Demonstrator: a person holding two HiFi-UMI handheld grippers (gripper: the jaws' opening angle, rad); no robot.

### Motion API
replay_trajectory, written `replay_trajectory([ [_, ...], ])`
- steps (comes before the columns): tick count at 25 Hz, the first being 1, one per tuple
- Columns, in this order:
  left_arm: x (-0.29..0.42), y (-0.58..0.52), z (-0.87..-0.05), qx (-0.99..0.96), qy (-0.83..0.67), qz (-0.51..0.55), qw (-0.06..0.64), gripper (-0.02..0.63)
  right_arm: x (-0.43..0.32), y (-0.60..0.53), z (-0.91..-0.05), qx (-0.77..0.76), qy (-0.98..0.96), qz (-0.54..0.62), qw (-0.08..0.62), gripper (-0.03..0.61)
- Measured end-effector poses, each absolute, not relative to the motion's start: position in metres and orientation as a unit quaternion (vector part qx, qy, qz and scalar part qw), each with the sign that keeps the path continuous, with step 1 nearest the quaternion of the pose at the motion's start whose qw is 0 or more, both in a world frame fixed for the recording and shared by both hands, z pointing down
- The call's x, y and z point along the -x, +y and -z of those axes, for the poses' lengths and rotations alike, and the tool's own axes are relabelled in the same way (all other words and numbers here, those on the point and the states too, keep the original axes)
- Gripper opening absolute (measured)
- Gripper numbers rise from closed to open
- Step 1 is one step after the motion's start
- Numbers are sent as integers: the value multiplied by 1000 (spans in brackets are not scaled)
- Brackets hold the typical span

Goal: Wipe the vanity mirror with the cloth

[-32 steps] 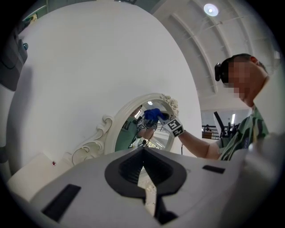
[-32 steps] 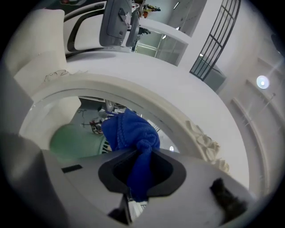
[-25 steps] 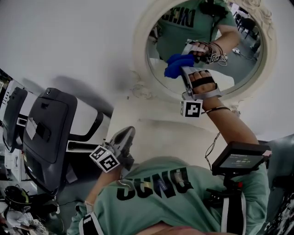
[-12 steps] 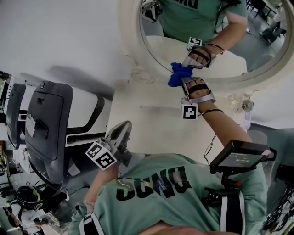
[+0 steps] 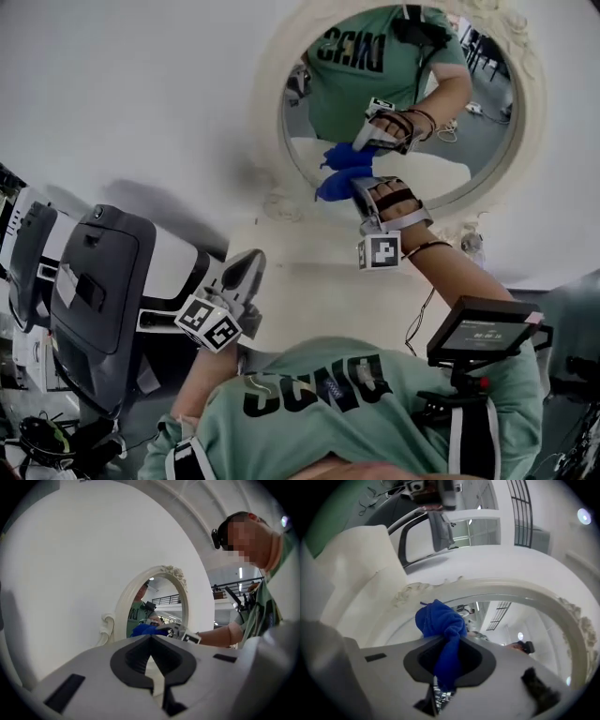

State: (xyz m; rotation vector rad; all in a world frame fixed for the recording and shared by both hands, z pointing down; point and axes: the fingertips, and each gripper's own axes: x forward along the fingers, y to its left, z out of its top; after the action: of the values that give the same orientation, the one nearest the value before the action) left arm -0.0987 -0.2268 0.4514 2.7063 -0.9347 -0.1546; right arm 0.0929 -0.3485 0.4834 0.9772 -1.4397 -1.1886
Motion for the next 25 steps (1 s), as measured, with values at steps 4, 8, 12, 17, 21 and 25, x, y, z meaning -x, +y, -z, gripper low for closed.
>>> replay_trajectory([
  [4,100,-242,-422,-932,-353,49,75,9,-100,-348,-336,-471,-548,545,425,57],
  [8,92,-242,-395,-930,-363,48,30,9,-126,-345,-215,-525,-487,575,396,57],
  [12,96,-243,-385,-930,-362,58,6,9,-137,-349,-151,-558,-440,589,384,57],
  [17,97,-240,-384,-930,-360,71,25,9,-144,-351,-135,-559,-416,599,396,58],
  [21,93,-239,-386,-931,-357,61,43,9,-144,-354,-134,-565,-415,596,392,57],
  [25,99,-246,-410,-935,-347,52,55,9,-122,-368,-194,-553,-428,594,398,55],
])
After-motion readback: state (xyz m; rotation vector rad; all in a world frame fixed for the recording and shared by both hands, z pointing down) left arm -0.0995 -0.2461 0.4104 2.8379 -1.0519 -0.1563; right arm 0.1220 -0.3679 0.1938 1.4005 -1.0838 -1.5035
